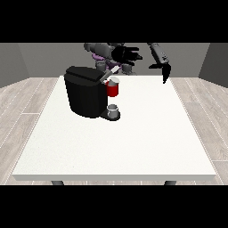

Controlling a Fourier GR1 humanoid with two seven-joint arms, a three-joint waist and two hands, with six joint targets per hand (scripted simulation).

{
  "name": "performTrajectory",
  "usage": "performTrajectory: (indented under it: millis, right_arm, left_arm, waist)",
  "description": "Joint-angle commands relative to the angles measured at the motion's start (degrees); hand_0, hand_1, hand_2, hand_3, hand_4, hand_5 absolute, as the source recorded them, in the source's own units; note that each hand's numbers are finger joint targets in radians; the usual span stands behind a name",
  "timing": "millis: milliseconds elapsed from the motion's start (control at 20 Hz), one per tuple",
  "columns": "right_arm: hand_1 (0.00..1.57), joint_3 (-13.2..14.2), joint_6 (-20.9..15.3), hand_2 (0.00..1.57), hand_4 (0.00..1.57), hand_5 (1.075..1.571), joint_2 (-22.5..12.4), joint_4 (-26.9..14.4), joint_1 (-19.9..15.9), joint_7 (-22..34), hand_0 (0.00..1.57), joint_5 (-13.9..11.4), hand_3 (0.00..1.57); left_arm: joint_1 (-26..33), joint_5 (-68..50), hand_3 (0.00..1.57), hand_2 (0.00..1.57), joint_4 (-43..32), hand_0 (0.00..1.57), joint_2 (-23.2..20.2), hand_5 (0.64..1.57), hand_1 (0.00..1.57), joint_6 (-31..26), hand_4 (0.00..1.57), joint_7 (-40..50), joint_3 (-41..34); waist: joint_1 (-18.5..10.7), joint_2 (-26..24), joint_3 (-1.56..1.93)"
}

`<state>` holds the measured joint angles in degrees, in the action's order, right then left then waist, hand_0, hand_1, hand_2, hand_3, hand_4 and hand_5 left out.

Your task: Insert the coffee pod into the coffee machine and close the lid

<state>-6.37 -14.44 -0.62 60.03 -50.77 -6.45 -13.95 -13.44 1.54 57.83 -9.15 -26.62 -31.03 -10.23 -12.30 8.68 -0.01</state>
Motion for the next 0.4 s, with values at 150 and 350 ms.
performTrajectory:
  millis: [150,350]
  right_arm:
    - [0.00,-9.1,2.6,0.00,0.53,1.571,0.6,-0.6,6.1,-6.2,0.00,2.2,0.00]
    - [0.00,-20.5,2.2,0.00,0.46,1.571,0.6,7.0,16.8,-10.5,0.00,10.4,0.00]
  left_arm:
    - [0.7,0.9,0.00,0.00,-0.4,0.00,1.1,1.571,0.00,0.4,0.17,-0.1,1.6]
    - [1.0,1.2,0.00,0.00,-4.0,0.00,-0.2,1.571,0.00,-0.6,0.17,-4.6,0.8]
  waist:
    - [-0.4,-1.5,0.01]
    - [0.5,-2.2,-0.01]
